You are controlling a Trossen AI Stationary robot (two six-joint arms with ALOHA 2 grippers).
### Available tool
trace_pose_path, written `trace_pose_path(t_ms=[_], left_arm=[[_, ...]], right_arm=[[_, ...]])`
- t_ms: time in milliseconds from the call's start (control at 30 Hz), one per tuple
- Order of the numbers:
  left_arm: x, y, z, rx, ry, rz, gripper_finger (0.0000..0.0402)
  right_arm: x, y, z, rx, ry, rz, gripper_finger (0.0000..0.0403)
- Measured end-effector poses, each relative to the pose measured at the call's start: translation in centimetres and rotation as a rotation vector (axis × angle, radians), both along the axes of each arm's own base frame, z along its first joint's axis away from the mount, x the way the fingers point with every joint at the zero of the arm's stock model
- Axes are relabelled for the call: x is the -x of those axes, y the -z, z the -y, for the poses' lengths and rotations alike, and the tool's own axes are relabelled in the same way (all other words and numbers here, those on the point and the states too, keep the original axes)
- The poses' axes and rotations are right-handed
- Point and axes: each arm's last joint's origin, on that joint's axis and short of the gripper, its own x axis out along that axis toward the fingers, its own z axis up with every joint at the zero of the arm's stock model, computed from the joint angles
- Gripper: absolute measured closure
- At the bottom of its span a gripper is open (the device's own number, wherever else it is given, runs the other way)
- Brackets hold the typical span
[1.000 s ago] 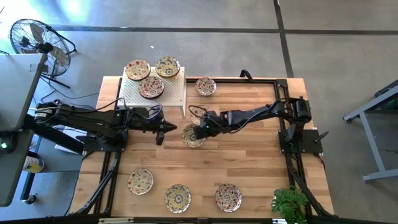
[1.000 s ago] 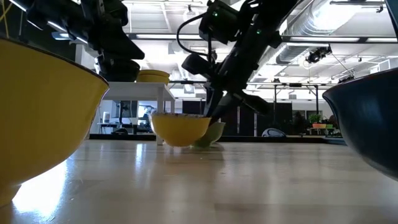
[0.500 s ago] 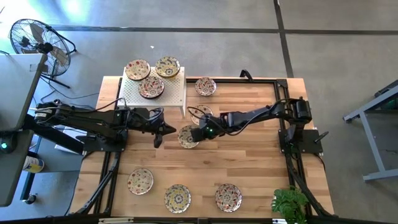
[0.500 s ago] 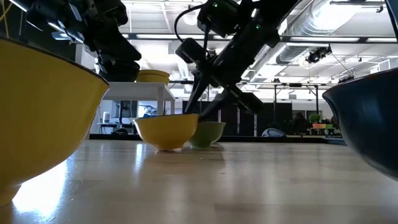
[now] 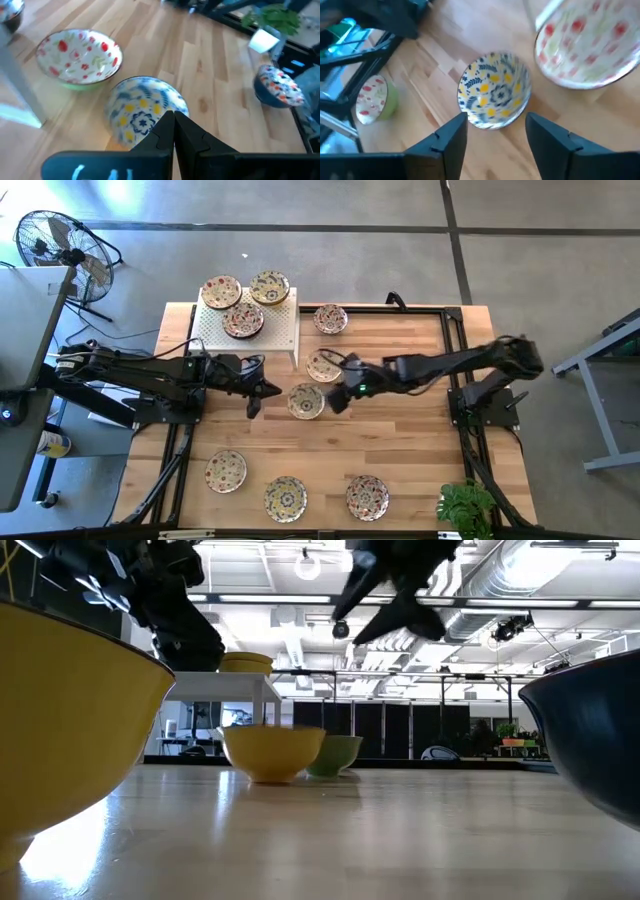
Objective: Pick & Place Mini bowls
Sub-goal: Stack the yellow patterned bowl on the yellow patterned bowl on the shelf
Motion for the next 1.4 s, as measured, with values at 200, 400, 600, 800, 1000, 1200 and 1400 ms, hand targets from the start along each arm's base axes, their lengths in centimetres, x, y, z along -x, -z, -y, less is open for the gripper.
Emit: trace_pose_path(t_ms=[200,400,600,800,1000,1200,1400], left_arm=[[-0.4,0.6,-0.1,0.148,-0.147,-0.029,0.0400],[-1.8,0.9,1.4,0.227,-0.329,-0.127,0.0400],[-5.0,0.0,2.8,0.296,-0.427,-0.255,0.0363],[-9.2,-2.0,5.3,0.010,-0.146,-0.403,0.0285],[-13.4,-2.0,8.8,-0.378,0.117,-0.530,0.0220],[-16.6,-0.9,10.1,-0.452,0.134,-0.547,0.0205],[-17.8,1.7,10.2,-0.371,0.031,-0.618,0.0205]], right_arm=[[4.3,-1.3,0.2,0.138,-0.123,0.022,0.0248],[8.6,1.7,0.4,0.133,-0.144,0.057,0.0310],[11.8,3.1,0.6,0.146,-0.160,0.176,0.0358],[14.2,3.0,0.8,0.217,-0.209,0.228,0.0379],[15.4,2.1,0.9,0.293,-0.256,0.265,0.0376],[15.9,1.6,0.9,0.303,-0.292,0.289,0.0379],[16.2,1.4,0.8,0.291,-0.325,0.304,0.0376]])
